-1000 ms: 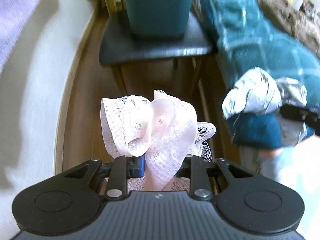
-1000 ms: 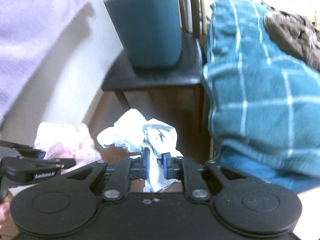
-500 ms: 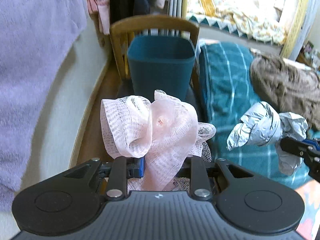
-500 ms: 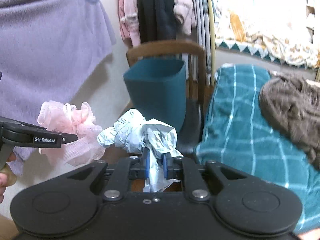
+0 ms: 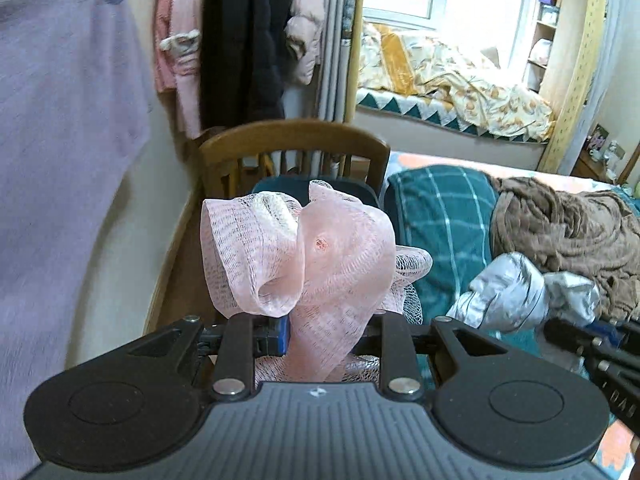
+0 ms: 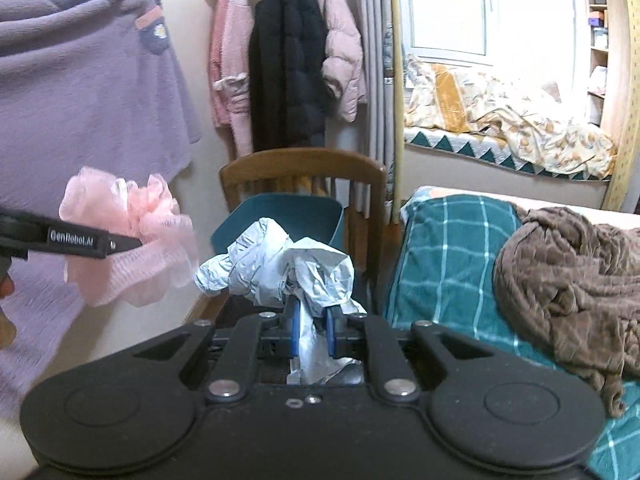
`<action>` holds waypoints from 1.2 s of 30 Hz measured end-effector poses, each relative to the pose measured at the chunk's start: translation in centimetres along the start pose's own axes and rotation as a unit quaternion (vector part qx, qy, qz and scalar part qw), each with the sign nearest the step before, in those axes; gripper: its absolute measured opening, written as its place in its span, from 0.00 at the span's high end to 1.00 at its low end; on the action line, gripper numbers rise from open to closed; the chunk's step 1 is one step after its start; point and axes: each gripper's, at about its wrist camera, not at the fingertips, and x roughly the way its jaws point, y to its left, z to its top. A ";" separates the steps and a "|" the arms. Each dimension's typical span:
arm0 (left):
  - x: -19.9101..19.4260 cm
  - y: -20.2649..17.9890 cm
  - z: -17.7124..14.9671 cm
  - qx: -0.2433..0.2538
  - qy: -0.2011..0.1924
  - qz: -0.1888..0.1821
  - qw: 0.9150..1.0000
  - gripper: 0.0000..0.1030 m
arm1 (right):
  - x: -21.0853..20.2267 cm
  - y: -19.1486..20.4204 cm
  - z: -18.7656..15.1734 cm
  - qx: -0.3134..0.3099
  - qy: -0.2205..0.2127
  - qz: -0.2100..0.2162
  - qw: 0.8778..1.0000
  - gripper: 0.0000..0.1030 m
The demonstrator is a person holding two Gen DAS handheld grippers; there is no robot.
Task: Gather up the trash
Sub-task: 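Lift the pink mesh and white bag with both tools over the wastebasket, then open both tools inside the wastebasket to drop the mesh and bag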
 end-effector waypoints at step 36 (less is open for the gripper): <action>33.3 2.3 6.4 0.212 0.232 -0.038 0.948 0.75 | 34.2 10.2 5.9 -0.093 0.218 -0.132 0.962 0.80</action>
